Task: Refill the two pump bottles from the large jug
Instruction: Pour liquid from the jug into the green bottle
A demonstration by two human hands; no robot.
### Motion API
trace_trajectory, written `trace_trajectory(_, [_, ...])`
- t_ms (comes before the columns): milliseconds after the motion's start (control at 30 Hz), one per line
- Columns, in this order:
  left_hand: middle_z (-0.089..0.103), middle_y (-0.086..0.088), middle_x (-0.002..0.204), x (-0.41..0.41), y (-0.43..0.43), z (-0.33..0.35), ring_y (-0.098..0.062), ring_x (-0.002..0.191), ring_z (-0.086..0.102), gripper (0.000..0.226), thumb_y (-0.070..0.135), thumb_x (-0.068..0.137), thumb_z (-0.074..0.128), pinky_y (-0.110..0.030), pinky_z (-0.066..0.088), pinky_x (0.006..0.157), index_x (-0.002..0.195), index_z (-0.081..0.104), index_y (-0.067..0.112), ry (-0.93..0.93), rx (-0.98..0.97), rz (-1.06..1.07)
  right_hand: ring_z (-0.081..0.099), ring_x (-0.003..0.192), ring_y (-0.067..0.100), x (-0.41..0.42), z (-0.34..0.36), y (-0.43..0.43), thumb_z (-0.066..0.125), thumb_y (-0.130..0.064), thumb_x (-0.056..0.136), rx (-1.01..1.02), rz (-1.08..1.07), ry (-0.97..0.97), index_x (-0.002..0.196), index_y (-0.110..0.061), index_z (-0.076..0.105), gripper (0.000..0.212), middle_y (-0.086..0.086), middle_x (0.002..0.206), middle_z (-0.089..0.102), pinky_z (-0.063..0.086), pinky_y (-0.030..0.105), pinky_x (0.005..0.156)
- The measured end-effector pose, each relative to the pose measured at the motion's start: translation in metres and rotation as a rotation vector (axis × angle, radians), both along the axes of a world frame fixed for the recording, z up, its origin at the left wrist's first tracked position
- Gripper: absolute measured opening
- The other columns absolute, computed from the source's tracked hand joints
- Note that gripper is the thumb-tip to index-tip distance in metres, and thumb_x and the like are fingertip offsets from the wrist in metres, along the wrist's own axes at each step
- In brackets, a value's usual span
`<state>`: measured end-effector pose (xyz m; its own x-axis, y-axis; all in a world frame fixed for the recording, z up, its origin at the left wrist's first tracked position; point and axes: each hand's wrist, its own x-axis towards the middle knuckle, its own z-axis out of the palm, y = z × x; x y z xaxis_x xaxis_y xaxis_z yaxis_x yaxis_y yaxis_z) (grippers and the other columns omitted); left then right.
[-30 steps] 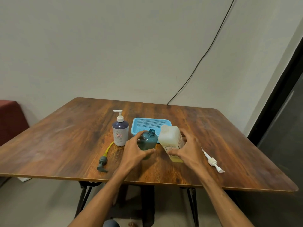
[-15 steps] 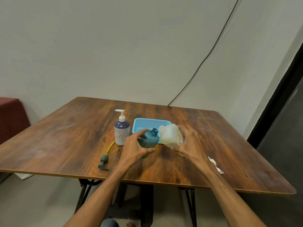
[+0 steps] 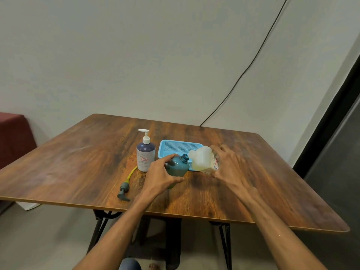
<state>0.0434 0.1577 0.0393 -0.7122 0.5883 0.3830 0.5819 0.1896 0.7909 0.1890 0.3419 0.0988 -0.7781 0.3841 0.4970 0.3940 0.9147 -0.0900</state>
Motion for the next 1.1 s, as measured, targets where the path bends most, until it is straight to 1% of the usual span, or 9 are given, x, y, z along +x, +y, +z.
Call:
trace_trajectory(167, [0.054,0.014,0.11,0.001,-0.001,-0.001,-0.007,0.099,0.055,0.083,0.029,0.064,0.09,-0.004,0.042,0.068,0.138,0.052,0.027,0.009,-0.015,0.011,0.064,0.094,0.025,0.001,0.006,-0.002,0.085,-0.032,0.064,0.032,-0.004,-0.033,0.134,-0.025,0.055,0.076,0.001,0.116,0.06,0.049,0.032,0.074])
trace_trajectory(333, [0.055,0.013,0.113,0.0,-0.002,-0.002,-0.007,0.1,0.055,0.085,0.031,0.062,0.09,-0.008,0.046,0.07,0.138,0.053,0.026,0.013,-0.019,0.007,0.063,0.095,0.024,0.003,0.01,-0.004,0.084,-0.037,0.067,0.045,0.004,-0.06,0.135,-0.026,0.054,0.075,0.0,0.116,0.059,0.051,0.033,0.074])
trace_trajectory(433, [0.058,0.008,0.118,-0.001,-0.001,-0.004,-0.008,0.101,0.055,0.085,0.03,0.063,0.09,-0.007,0.045,0.071,0.138,0.052,0.025,0.011,-0.024,0.006,0.063,0.098,0.024,0.003,0.013,-0.007,0.083,-0.037,0.069,0.05,0.003,-0.082,0.137,-0.025,0.053,0.076,0.001,0.119,0.059,0.049,0.033,0.077])
trace_trajectory(533, [0.06,0.004,0.119,-0.001,-0.001,-0.004,-0.009,0.102,0.056,0.085,0.03,0.063,0.09,-0.006,0.043,0.073,0.138,0.051,0.024,0.008,-0.028,0.01,0.062,0.1,0.026,0.004,0.017,-0.009,0.081,-0.039,0.071,0.055,-0.003,-0.102,0.138,-0.025,0.052,0.075,0.002,0.121,0.058,0.05,0.036,0.079])
trace_trajectory(667, [0.06,0.004,0.119,0.0,-0.001,-0.004,-0.01,0.103,0.056,0.086,0.029,0.063,0.091,-0.011,0.044,0.078,0.139,0.051,0.023,0.006,-0.033,0.021,0.062,0.101,0.025,0.004,0.018,-0.011,0.081,-0.041,0.071,0.058,-0.007,-0.108,0.138,-0.027,0.051,0.075,0.001,0.123,0.057,0.05,0.037,0.082])
trace_trajectory(800, [0.06,0.007,0.117,-0.001,-0.001,-0.005,-0.009,0.102,0.056,0.086,0.03,0.061,0.091,-0.011,0.044,0.076,0.138,0.052,0.024,0.005,-0.039,0.023,0.061,0.103,0.026,0.004,0.021,-0.013,0.08,-0.037,0.072,0.056,-0.004,-0.123,0.139,-0.026,0.05,0.073,0.002,0.124,0.057,0.052,0.039,0.085])
trace_trajectory(1000, [0.058,0.01,0.113,-0.001,0.0,-0.004,-0.009,0.102,0.056,0.087,0.031,0.06,0.091,-0.013,0.046,0.078,0.138,0.053,0.024,0.0,-0.04,0.023,0.06,0.104,0.027,0.005,0.025,-0.015,0.079,-0.037,0.072,0.043,0.001,-0.138,0.139,-0.024,0.051,0.073,0.004,0.125,0.057,0.053,0.043,0.087])
trace_trajectory(1100, [0.06,0.005,0.119,-0.001,-0.001,-0.005,-0.009,0.103,0.056,0.087,0.031,0.061,0.091,-0.014,0.047,0.079,0.138,0.052,0.024,0.0,-0.042,0.024,0.06,0.104,0.026,0.005,0.026,-0.016,0.079,-0.036,0.072,0.037,-0.006,-0.145,0.139,-0.025,0.05,0.074,0.003,0.125,0.057,0.053,0.043,0.087])
